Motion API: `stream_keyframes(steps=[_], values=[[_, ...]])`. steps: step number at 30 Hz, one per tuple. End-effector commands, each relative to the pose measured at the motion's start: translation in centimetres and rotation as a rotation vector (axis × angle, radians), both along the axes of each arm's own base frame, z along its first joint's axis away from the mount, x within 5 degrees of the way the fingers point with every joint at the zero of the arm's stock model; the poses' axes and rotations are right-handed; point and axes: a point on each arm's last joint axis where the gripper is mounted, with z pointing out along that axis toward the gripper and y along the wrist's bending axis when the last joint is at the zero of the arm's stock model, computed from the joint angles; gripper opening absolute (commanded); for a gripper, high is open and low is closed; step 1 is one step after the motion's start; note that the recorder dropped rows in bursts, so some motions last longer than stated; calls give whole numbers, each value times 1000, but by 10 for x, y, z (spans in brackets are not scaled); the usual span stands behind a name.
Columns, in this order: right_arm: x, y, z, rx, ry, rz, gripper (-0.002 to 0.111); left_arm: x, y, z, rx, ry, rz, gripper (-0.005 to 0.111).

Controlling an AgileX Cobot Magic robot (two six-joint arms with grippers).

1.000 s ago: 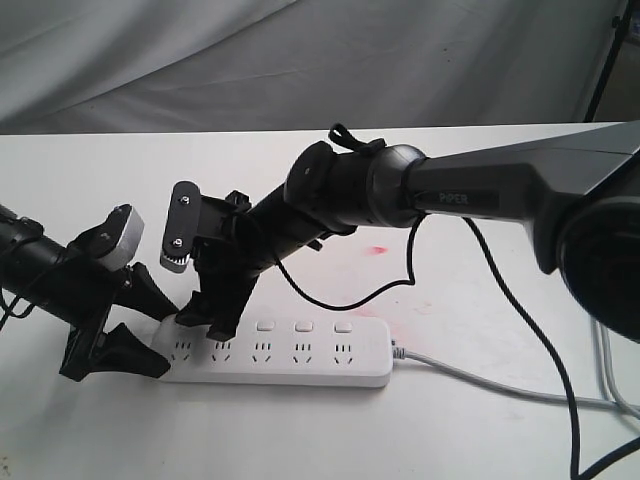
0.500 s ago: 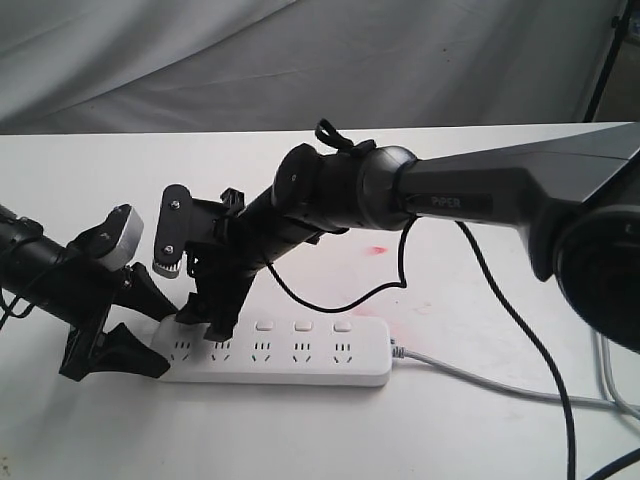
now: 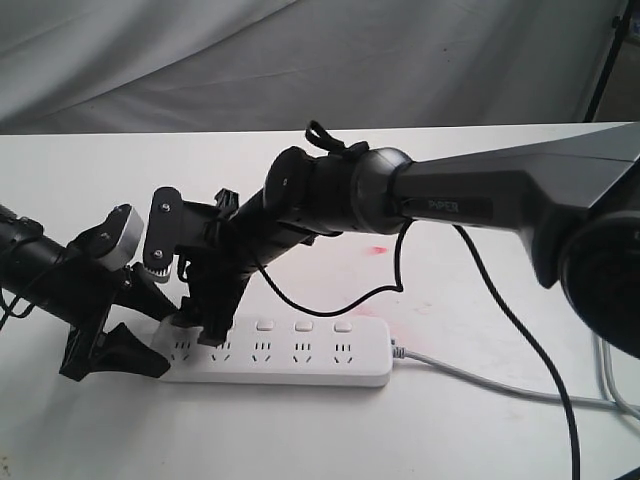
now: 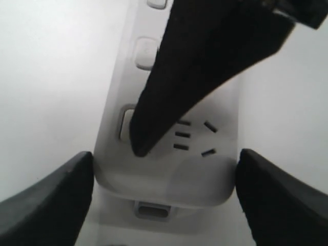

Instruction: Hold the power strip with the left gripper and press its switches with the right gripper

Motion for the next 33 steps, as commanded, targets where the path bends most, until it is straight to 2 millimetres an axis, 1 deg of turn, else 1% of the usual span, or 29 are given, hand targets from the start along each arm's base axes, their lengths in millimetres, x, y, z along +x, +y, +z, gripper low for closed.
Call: stream_keyframes(steps=[1,4,9,26,29,33], values=[[-6,0,23,7,-23,35,75,2,-1,0,6,-13,-5,23],[-10,0,36,26,-21,49,75,2,-1,0,6,-13,-5,23],[-12,0,45,39,-17,60,75,2,-1,0,6,-13,-5,23],[-16,0,45,30,12,91,75,2,-1,0,6,-13,-5,23],[-14,-4,45,23,11,81,75,2,-1,0,6,-13,-5,23],[-9,-16,44,10,30,56,75,2,-1,0,6,-13,-5,23]])
